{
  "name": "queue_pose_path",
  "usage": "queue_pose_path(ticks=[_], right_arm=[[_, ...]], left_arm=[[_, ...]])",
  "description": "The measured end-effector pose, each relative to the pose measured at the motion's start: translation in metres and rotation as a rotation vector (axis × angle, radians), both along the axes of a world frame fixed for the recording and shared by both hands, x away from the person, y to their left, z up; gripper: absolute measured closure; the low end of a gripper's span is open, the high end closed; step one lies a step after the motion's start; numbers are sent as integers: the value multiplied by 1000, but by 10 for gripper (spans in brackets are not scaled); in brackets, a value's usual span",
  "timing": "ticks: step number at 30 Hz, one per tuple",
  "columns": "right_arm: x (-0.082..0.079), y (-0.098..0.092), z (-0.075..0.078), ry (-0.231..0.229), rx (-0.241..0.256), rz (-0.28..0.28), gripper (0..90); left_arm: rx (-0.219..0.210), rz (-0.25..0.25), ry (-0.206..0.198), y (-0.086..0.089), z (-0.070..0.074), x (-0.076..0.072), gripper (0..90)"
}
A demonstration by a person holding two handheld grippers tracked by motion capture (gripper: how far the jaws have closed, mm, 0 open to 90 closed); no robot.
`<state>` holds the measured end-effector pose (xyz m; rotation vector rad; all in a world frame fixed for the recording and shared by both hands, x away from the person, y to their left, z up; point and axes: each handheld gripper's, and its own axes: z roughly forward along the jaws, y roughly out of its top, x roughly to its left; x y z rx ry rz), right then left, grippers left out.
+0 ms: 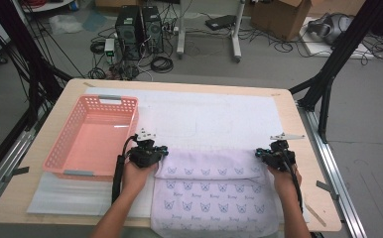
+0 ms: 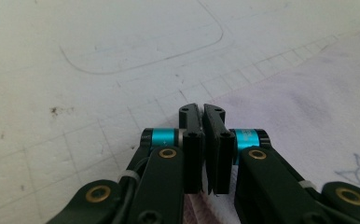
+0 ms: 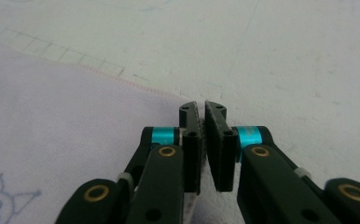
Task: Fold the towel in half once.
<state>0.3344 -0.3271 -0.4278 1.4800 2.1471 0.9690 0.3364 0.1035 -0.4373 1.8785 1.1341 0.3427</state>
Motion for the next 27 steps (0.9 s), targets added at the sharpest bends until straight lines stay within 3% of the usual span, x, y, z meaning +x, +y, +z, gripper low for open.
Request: queue_pose_path(ticks=[5,10,22,27], right_arm=[[-15,-6,5,-52,17,25,857],[-36,-14,8,-88,99,42,858],[-92,-15,23,-182,113,100,857],[-117,-14,20,-203,117,117,857]], left_arm=[[-23,-15,-33,5,8,-11,865],[-73,-26,-70,13,12,-29,865],[-110,-88,-139,23,22,-80,863],[-114,-110,-141,30,19,-104,861]])
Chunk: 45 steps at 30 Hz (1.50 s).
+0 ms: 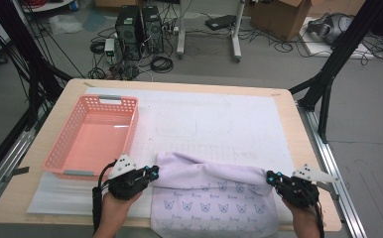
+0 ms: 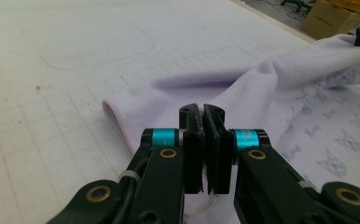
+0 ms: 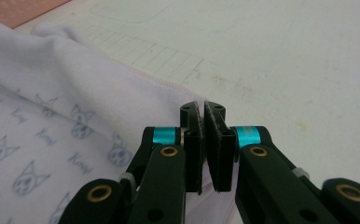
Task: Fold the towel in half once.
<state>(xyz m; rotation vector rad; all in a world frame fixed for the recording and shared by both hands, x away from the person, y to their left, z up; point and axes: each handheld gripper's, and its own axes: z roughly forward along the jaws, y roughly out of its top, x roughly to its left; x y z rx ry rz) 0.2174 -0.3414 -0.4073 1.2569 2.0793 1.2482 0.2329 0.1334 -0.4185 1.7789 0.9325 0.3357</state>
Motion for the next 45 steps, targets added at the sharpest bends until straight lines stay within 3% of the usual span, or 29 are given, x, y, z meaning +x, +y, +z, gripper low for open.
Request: queue_pose_path(ticks=[3,6,12,16,24,28,29,30,32,34,35,39,45], right_arm=[[-14,-1,-5,-4,19,2,857],[-24,-3,-7,-12,6,-2,856],[-49,-5,5,-150,4,-28,856],[-60,-3,2,-112,-9,-6,856],[-76,-8,-14,14,-50,34,855],[-84,-13,-20,59,-72,75,852],[-85,-15,-21,68,-74,86,842],[-86,-17,-22,81,-71,96,801],[-88,-22,-21,78,-43,79,655],[-86,-28,-16,54,45,44,615],[-84,-30,-14,31,62,29,615],[-64,-26,-15,23,25,-53,628],[-10,-10,-26,69,-60,-109,647]], left_arm=[[14,-10,9,1,-6,-11,860],[11,-8,3,1,-10,-19,859],[4,-11,-29,-1,-8,-37,859],[16,-18,-20,0,-11,-46,857],[43,-36,25,4,-22,-59,847],[37,-50,47,7,-24,-62,824],[24,-54,58,8,-24,-62,772],[20,-53,61,8,-24,-61,662],[12,-31,54,8,-23,-58,506],[1,-26,40,7,-19,-54,461],[-5,-23,32,7,-18,-52,451],[-15,-17,10,5,-13,-43,438],[-7,-3,7,2,-13,-25,430]])
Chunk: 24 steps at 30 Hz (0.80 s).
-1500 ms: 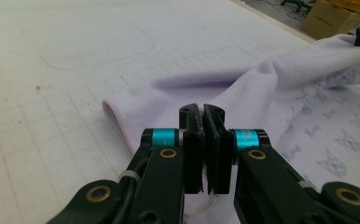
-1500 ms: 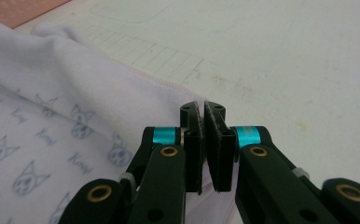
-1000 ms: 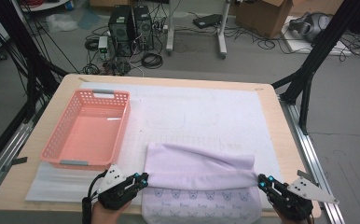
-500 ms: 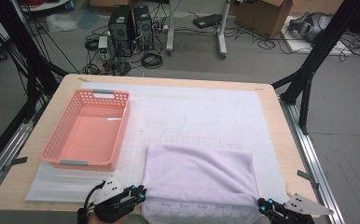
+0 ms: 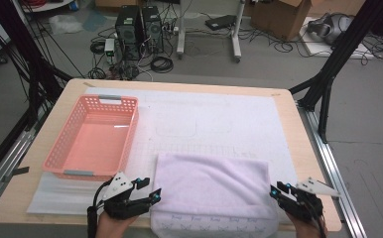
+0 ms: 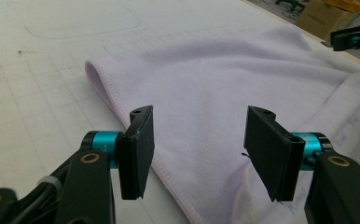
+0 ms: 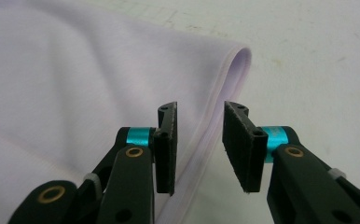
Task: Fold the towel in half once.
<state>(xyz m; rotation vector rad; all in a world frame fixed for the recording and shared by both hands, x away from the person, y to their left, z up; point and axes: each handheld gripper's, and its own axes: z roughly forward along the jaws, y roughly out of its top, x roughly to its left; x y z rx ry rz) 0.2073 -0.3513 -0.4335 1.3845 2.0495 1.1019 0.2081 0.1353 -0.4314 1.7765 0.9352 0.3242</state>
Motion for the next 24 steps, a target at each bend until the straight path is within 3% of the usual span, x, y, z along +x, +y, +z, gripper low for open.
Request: queue_pose_path(ticks=[7,9,11,14,17,21,24], right_arm=[[51,17,-13,43,-79,-37,767],[59,15,-15,43,-77,-56,799],[64,15,-13,32,-147,-95,814],[67,11,-12,26,-160,-123,803],[66,4,-12,30,-102,-106,705],[57,-11,-9,8,35,-79,615],[53,-12,-10,29,42,-30,559]], left_arm=[[16,-3,24,-8,-4,26,428],[24,-9,26,-10,-4,33,428],[34,-4,23,-11,-4,40,427],[36,3,34,-12,-4,52,416],[46,8,49,-14,-7,63,406],[84,20,71,-19,-13,72,403],[118,43,79,-21,-15,75,399]])
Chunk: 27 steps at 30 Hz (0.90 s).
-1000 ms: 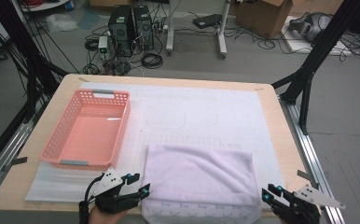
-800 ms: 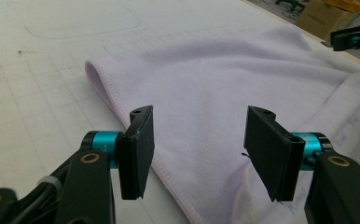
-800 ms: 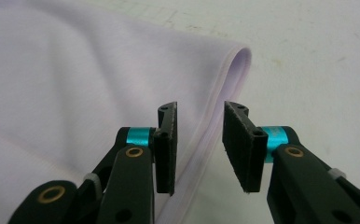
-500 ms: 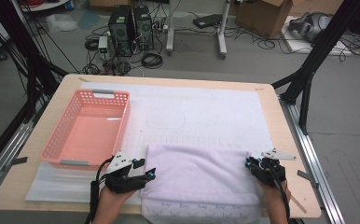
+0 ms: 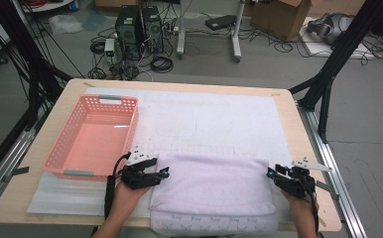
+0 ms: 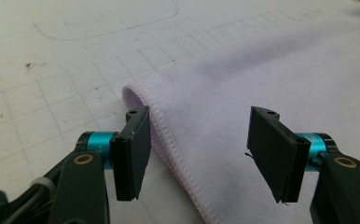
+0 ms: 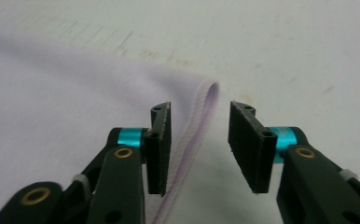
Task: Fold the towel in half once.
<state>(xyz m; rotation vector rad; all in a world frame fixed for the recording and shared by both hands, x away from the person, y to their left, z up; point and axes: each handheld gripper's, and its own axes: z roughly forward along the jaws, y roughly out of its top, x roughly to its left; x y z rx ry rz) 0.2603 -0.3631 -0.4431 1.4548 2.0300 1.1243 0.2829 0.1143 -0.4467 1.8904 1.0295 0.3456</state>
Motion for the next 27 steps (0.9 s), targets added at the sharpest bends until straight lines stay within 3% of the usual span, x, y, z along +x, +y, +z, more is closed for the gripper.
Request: queue_pose_path(ticks=[4,7,10,12,13,15,17,18,21,22,27], right_arm=[[-4,7,1,10,-16,28,484],[-5,15,-1,30,-59,51,466],[-5,21,-4,55,-116,51,482],[-5,22,-3,65,-105,54,546],[-5,23,-2,71,-107,57,571],[-6,24,-2,77,-99,79,697],[-5,24,-2,89,-66,103,820],[-5,25,-3,95,-57,108,829],[-4,22,-3,105,-24,109,846],[-4,21,-4,106,-6,105,849],[5,21,-2,68,-25,78,856]], left_arm=[[26,35,20,2,-3,2,398],[27,39,55,3,-6,6,404],[54,21,40,-2,-5,5,446],[96,3,14,-6,-5,3,570],[115,2,4,-9,-5,2,579],[108,-3,9,-9,-5,3,638],[88,-45,20,-9,-5,3,791],[103,-42,11,-12,-5,2,836],[61,-20,41,-10,-5,4,850],[67,-8,43,-10,-4,6,851],[64,45,30,-15,4,21,854]])
